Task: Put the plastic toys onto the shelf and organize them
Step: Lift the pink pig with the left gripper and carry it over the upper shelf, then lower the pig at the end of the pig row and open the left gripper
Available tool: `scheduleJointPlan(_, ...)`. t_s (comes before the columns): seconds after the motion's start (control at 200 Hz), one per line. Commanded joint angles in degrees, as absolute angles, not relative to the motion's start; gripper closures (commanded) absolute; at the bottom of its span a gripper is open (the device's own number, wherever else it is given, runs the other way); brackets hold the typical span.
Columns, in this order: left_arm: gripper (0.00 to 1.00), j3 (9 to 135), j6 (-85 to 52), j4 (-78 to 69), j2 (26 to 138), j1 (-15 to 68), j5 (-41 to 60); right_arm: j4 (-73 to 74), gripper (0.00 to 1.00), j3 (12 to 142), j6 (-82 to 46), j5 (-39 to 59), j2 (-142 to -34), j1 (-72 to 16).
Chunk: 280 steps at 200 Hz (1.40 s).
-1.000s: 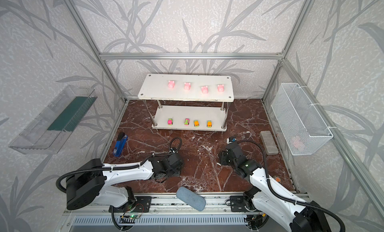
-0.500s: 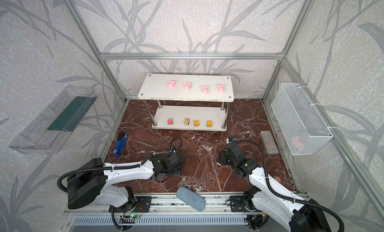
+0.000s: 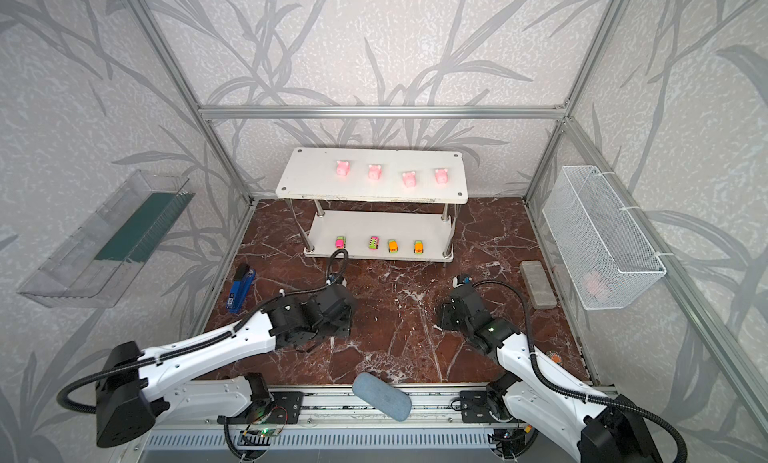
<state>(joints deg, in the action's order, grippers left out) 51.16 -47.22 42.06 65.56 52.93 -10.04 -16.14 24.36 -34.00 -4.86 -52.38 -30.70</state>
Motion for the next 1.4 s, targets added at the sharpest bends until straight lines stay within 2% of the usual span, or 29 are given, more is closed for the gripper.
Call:
scheduleJointPlan(0.0, 0.76, 57.2, -42.2, 51.9, 60.2, 48.5, -10.0, -15.2, 0.39, 23.7, -34.1, -4.4, -52.4, -30.7)
scheduleJointPlan(0.17, 0.76, 68.9, -35.2, 58.9, 57.6, 41.8, -10.3, -14.4, 0.39, 23.4, -34.2, -4.1, -52.5, -30.7)
scheduleJointPlan(0.43, 0.76, 86.7, -26.0, 61.8, 64.0, 35.6, -10.0, -13.4, 0.39, 23.6, -34.4, -3.3, -53.6, -30.7)
scheduleJointPlan(0.86, 0.76, 114.7, -17.6, 60.6, 82.9, 25.0, -1.8, -12.8, 0.39, 23.5, -33.9, -3.0, -54.5, -30.6)
scheduleJointPlan(1.15, 0.75, 134.4, -14.9, 65.0, 98.1, 20.2, -2.1, -12.0, 0.39, 23.1, -34.1, -2.9, -55.4, -30.4)
scheduleJointPlan(1.395, 0.75, 141.7, -14.4, 65.8, 106.6, 17.0, -0.4, -11.7, 0.39, 23.3, -34.1, -2.8, -56.3, -30.3)
